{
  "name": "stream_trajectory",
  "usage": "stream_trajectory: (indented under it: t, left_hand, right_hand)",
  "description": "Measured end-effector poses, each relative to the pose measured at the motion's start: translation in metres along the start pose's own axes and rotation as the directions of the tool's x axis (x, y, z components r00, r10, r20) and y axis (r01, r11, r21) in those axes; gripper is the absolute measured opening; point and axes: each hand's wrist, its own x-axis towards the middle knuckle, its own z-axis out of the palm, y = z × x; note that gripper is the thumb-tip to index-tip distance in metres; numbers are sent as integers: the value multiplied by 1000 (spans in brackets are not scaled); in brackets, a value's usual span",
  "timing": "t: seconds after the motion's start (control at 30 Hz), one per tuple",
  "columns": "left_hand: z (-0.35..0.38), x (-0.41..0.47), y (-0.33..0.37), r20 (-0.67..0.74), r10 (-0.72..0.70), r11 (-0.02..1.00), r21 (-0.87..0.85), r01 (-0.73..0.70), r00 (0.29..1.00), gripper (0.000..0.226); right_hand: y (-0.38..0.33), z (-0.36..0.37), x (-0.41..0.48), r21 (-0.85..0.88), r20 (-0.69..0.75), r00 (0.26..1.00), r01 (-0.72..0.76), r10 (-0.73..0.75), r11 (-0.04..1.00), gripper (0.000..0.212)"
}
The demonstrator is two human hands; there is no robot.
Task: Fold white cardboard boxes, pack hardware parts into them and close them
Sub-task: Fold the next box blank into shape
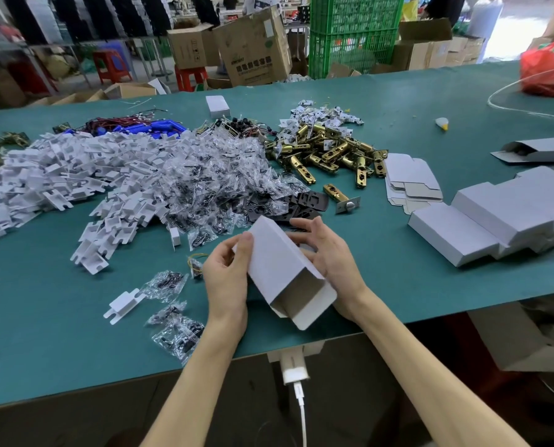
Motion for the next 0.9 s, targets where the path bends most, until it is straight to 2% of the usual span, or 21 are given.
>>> stream_trajectory:
  t: [0.07, 0.13, 0.2, 0.23, 0.3, 0.37, 0.43, 0.5, 0.63, 0.7, 0.8, 0.9]
  left_hand:
    - [-3, 3, 0, -142, 60, 998, 2, -61, 988, 28]
    - [-5, 5, 0, -238, 107, 994, 1, -110, 965, 23]
    - [-6, 6, 1, -254, 132, 991, -1, -137, 958, 20]
    - [-5, 6, 1, -238, 137, 990, 5, -140, 961, 19]
    - [-2, 5, 0, -187, 109, 994, -2, -111, 976, 17]
    - [-1, 5, 1, -133, 48, 998, -43, -54, 990, 18]
    - [-1, 7, 0, -94, 9, 999, -52, -14, 996, 22]
    - [-2, 8, 0, -113, -8, 998, -70, 0, 994, 26]
    - [-5, 7, 2, -121, 24, 994, -100, -36, 992, 30]
    - [-4, 5, 2, -76, 41, 996, -73, -46, 996, 38]
    - [-3, 3, 2, 9, 49, 998, -51, -48, 999, 45]
    - [-2, 0, 4, 75, 57, 998, -7, -57, 996, 50]
  right_hand:
    - [1, -1, 0, -58, 80, 996, -32, 37, 998, 81]
    - [3, -1, -1, -288, 175, 983, 3, 49, 958, 91]
    - [3, 1, -3, -438, 247, 965, 30, 88, 899, 77]
    - [4, 1, -4, -454, 256, 963, 38, 89, 890, 68]
    - [5, 0, -4, -393, 221, 974, 45, 47, 918, 50]
    - [6, -3, -3, -251, 152, 988, 32, 6, 967, 40]
    - [7, -6, -2, -171, 103, 995, 29, -12, 985, 43]
    - [7, -7, -2, -177, 72, 997, 33, -20, 984, 52]
    - [5, -6, -1, -85, -60, 998, 20, -25, 996, 68]
    - [3, -8, -1, -19, -143, 989, 26, -28, 999, 66]
    - [2, -7, -2, 30, -153, 987, 53, -48, 998, 56]
    - [0, -6, -2, 66, -193, 979, 74, -60, 995, 57]
